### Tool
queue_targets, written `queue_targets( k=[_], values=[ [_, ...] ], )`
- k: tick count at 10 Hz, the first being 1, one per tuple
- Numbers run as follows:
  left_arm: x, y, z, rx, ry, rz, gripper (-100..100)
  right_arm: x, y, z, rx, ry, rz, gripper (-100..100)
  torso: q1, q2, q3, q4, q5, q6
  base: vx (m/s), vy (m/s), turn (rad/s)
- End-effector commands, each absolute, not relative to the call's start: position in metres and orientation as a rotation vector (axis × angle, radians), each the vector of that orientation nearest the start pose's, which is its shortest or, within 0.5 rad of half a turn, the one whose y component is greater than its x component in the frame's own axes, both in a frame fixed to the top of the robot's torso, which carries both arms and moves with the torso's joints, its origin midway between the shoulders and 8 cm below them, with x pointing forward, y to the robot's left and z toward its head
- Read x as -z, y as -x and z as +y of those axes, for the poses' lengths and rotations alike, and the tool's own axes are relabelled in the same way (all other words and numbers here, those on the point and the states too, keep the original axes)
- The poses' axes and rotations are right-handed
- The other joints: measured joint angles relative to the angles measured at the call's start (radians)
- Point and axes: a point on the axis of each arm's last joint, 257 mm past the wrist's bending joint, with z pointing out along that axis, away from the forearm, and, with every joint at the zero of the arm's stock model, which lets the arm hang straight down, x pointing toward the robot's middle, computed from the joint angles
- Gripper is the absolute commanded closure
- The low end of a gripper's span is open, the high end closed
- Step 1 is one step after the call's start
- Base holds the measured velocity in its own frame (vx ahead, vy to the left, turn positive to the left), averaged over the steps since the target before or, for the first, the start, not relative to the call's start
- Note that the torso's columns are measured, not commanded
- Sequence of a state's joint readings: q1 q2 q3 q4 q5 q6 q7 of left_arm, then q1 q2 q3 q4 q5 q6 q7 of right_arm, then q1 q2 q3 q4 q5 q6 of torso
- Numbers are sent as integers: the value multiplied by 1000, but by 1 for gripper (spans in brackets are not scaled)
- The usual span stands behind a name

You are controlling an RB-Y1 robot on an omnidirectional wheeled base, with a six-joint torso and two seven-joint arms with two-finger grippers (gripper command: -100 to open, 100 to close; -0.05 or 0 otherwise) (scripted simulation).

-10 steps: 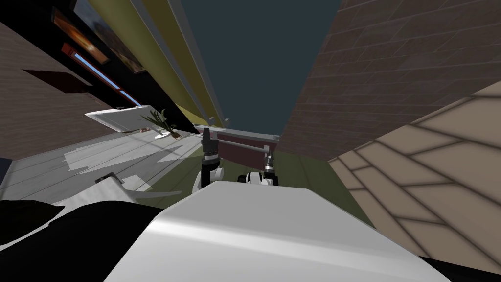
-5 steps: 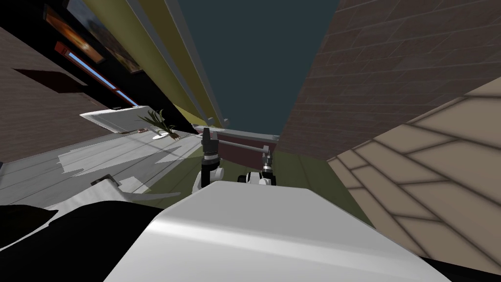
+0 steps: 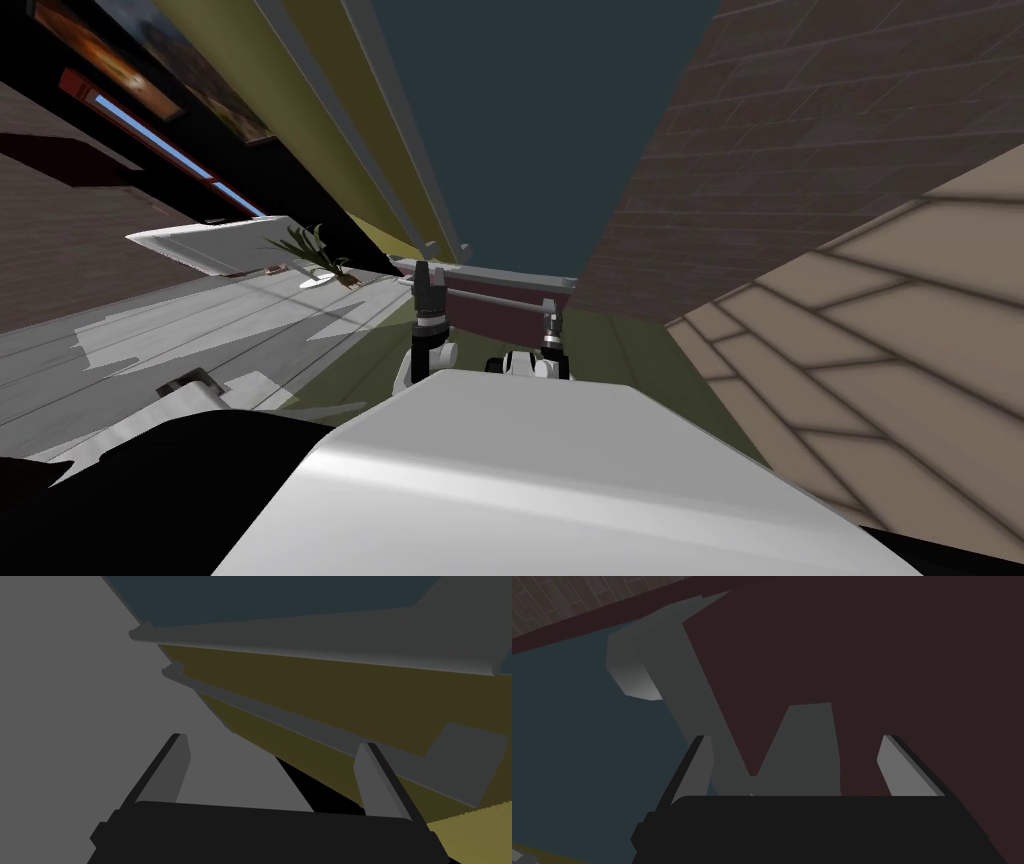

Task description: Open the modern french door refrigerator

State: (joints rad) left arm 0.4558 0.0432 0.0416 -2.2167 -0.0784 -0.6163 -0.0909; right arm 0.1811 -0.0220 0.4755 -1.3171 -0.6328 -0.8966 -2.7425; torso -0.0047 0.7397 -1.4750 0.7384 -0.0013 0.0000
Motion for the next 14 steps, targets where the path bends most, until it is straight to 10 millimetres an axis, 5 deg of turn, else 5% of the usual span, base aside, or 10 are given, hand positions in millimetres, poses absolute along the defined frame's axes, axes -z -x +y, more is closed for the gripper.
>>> queue_targets(
  k=[1, 8, 9, 14],
  values=[
    [-32, -340, 271, 1167, 461, 645, 0, 246, -425, -140, 1310, 851, 1054, -100, 0, 0, 0, 0, 0, 0, -8, -16, 0],
    [-32, -340, 271, 1167, 461, 645, 0, 240, -433, -131, 1381, 915, 1029, -100, 2, -6, -3, 2, 1, 0, 6, -17, -5],
    [-32, -340, 271, 1167, 461, 645, 0, 243, -428, -137, 1384, 908, 1025, 100, 3, -6, -4, 1, 2, 0, -22, 27, 29],
    [-32, -340, 271, 1167, 461, 645, 0, 238, -432, -124, 1376, 917, 1020, 100, 5, 8, 4, 3, 2, 0, -95, 13, -12]
  ],
)
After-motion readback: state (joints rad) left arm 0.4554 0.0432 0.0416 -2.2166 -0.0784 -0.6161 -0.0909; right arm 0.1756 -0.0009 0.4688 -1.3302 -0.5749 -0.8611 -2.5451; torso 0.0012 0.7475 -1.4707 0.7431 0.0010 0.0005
